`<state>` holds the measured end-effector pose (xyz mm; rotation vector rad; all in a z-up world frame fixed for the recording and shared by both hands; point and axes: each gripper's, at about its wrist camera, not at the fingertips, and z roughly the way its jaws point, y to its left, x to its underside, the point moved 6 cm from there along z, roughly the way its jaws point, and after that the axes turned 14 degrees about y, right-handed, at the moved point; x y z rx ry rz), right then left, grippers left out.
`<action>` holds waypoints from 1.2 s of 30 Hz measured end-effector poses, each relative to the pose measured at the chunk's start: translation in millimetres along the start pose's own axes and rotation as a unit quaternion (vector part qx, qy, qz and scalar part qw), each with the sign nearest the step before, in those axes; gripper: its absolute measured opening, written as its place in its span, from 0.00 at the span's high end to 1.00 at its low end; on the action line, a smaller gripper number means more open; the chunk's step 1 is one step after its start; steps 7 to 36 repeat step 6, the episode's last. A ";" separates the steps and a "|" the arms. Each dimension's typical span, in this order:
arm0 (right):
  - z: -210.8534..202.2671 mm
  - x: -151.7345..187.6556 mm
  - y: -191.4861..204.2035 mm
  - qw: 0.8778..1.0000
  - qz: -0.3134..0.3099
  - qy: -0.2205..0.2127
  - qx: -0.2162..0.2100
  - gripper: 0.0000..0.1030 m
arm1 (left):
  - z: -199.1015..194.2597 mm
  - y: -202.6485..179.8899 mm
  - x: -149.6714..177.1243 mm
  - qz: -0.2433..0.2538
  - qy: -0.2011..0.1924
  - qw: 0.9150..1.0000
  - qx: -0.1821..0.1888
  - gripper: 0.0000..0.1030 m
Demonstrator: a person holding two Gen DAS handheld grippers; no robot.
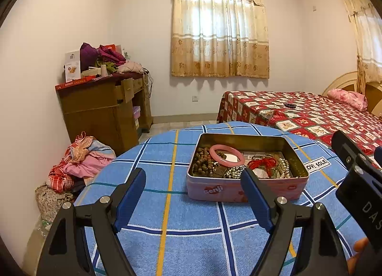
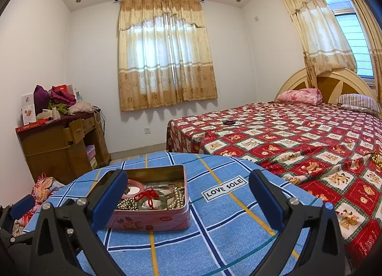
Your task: Organize jewelry
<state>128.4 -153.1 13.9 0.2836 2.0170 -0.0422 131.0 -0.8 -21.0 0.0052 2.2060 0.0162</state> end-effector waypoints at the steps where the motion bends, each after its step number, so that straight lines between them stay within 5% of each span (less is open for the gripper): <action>1: 0.3 -0.5 0.6 1.000 0.000 0.001 0.000 0.00 | -0.3 -0.3 0.0 0.000 0.000 1.000 0.001 0.20; 36: 0.0 0.3 0.0 1.000 0.000 0.000 0.000 0.00 | -3.1 -1.6 0.4 0.004 -0.006 1.000 -0.004 0.20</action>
